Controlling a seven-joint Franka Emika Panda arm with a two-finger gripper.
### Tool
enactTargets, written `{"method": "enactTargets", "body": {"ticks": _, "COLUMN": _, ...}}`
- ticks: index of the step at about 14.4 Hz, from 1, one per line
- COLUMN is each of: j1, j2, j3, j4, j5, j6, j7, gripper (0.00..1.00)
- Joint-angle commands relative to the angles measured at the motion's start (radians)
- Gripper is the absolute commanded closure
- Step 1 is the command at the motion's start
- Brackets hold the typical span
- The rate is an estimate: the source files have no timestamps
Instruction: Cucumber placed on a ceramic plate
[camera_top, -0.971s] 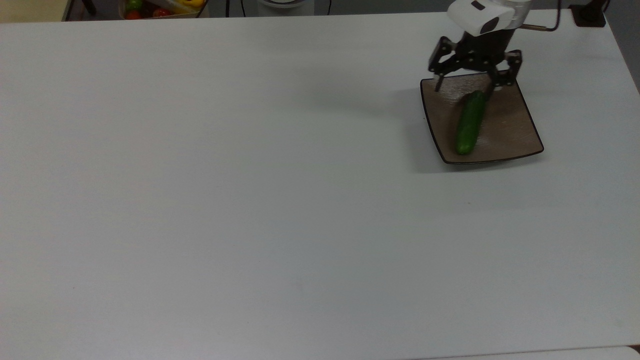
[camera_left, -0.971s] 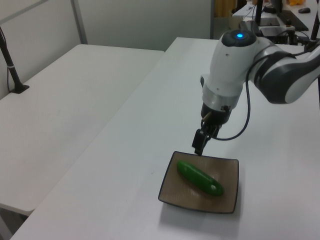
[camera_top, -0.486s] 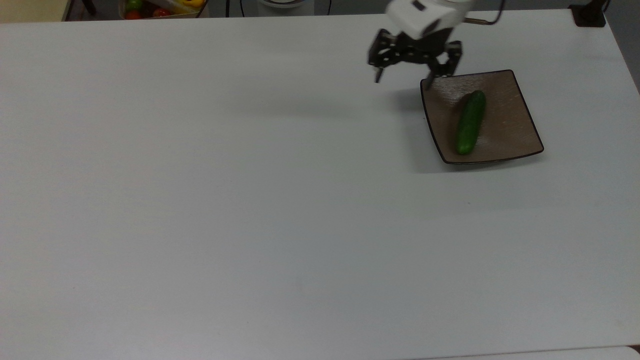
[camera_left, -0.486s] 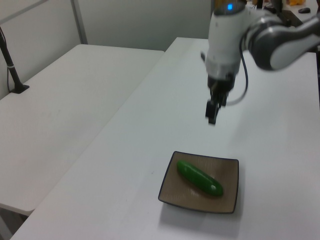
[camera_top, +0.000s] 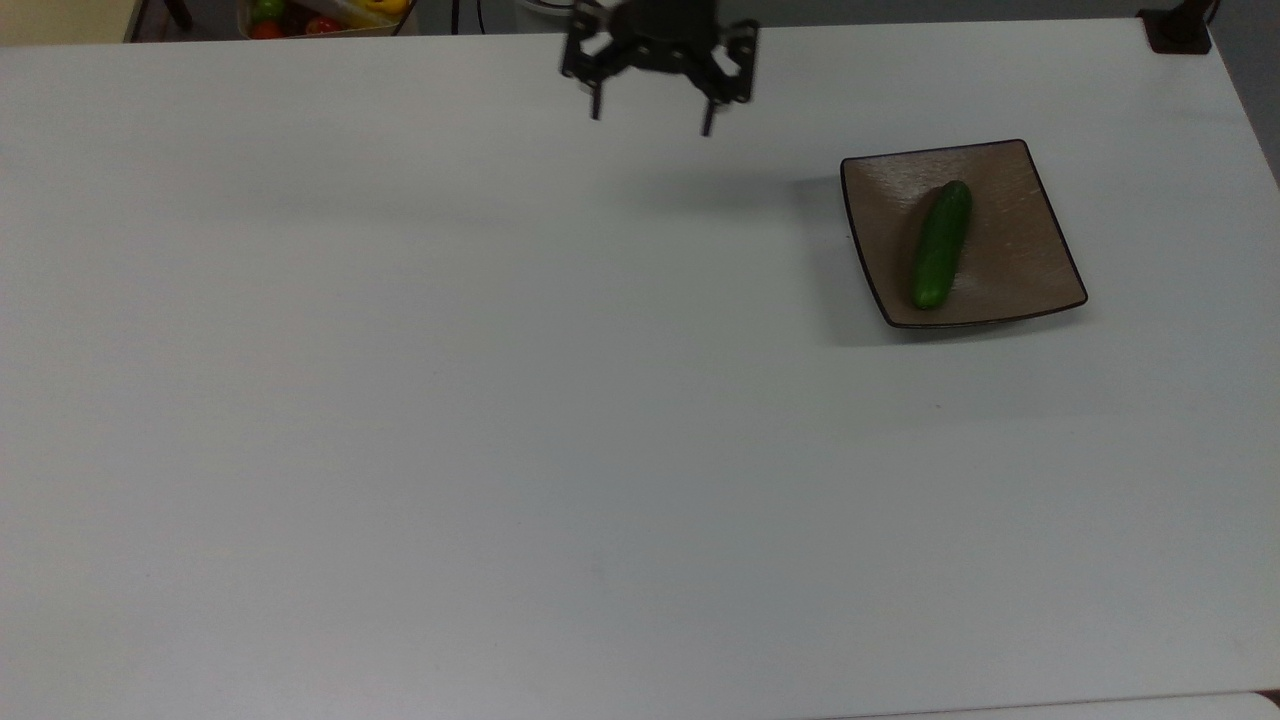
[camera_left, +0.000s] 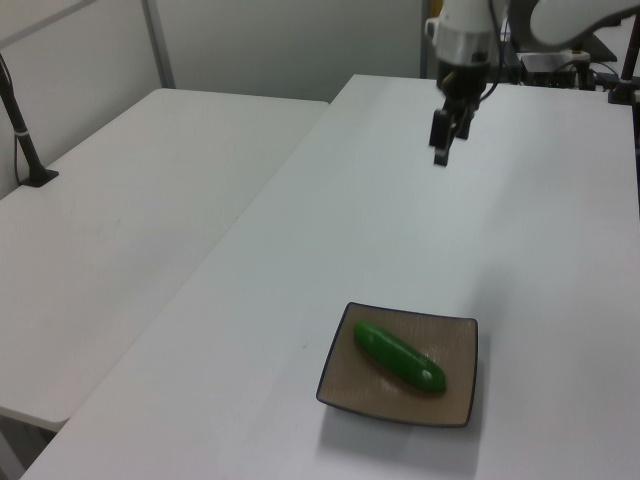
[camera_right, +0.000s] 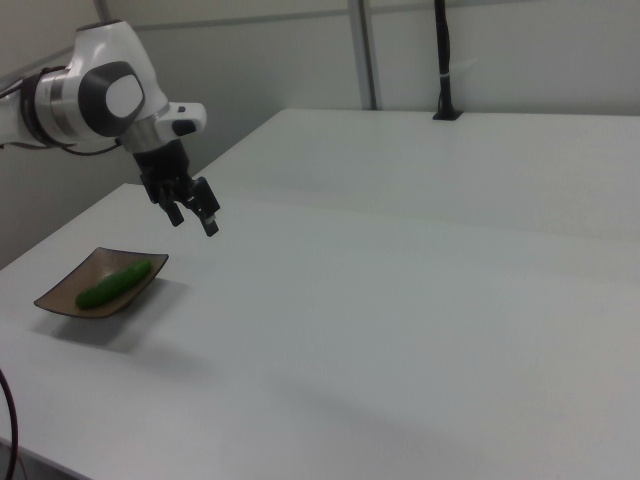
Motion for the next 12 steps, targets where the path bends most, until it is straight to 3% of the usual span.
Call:
{"method": "enactTargets", "body": {"ticks": 1, "j1": 0.020, "j2": -0.062, "j3": -0.108, "j4": -0.043, "j5": 0.047, "j6": -0.030, "j7": -0.092, "gripper": 0.00}}
{"method": "enactTargets", "body": {"ticks": 4, "j1": 0.005, "j2": -0.088, "j3": -0.160, "j4": -0.034, "j5": 0.067, "j6": -0.033, "j7": -0.150, "gripper": 0.00}}
{"method": "enactTargets", "body": {"ticks": 7, "j1": -0.006, "j2": -0.094, "j3": -0.165, "j4": -0.037, "j5": 0.073, "j6": -0.068, "j7": -0.192, "gripper": 0.00}}
{"method": "enactTargets", "body": {"ticks": 9, "j1": -0.053, "j2": -0.094, "j3": -0.143, "j4": -0.035, "j5": 0.131, "j6": -0.071, "j7": -0.244, "gripper": 0.00}}
{"method": "enactTargets", "body": {"ticks": 12, "j1": -0.121, "j2": -0.089, "j3": -0.065, "j4": -0.037, "j5": 0.133, "j6": -0.073, "j7": -0.247, "gripper": 0.00}}
